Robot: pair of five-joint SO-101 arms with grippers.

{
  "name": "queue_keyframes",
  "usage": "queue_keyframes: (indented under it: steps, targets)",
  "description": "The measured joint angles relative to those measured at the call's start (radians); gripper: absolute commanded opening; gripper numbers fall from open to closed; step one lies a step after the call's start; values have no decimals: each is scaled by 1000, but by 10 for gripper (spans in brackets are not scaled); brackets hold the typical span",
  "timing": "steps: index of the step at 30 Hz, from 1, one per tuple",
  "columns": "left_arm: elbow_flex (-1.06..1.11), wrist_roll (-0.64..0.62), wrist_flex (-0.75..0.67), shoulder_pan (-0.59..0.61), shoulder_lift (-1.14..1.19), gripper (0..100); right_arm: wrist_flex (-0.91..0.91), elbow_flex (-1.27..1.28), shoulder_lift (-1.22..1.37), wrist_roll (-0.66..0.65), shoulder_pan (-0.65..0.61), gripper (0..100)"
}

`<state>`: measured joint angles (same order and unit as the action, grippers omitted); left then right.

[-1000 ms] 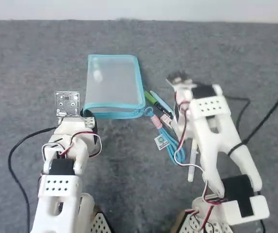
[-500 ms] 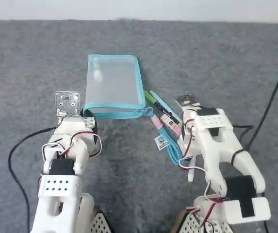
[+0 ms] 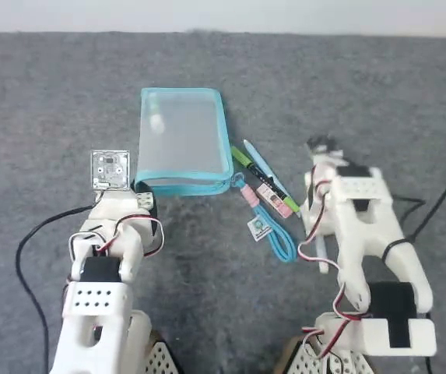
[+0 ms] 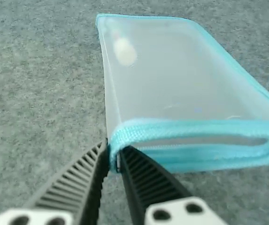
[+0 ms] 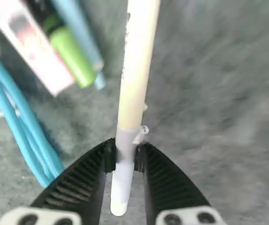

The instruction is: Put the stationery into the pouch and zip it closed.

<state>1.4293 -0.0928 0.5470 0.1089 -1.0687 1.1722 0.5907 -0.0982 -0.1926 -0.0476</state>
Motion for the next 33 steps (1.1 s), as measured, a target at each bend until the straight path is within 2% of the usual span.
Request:
queue_keyframes:
  steps: [6, 10, 12, 24, 31, 33]
  targets:
    - [0, 0, 0, 0, 0, 12, 49, -203, 9, -2, 26, 36]
    - [0, 0, 0, 0, 0, 12, 49, -269, 123, -2, 23, 183]
    - [0, 0, 0, 0, 0, 12, 49, -279, 198, -3, 23, 217]
    - [0, 0, 0, 0, -2, 12, 46, -272, 249, -3, 25, 180]
    - [0, 0, 0, 0, -2, 12, -18, -149, 249, -3, 25, 177]
    - [0, 0, 0, 0, -2, 12, -29, -140, 249, -3, 25, 137]
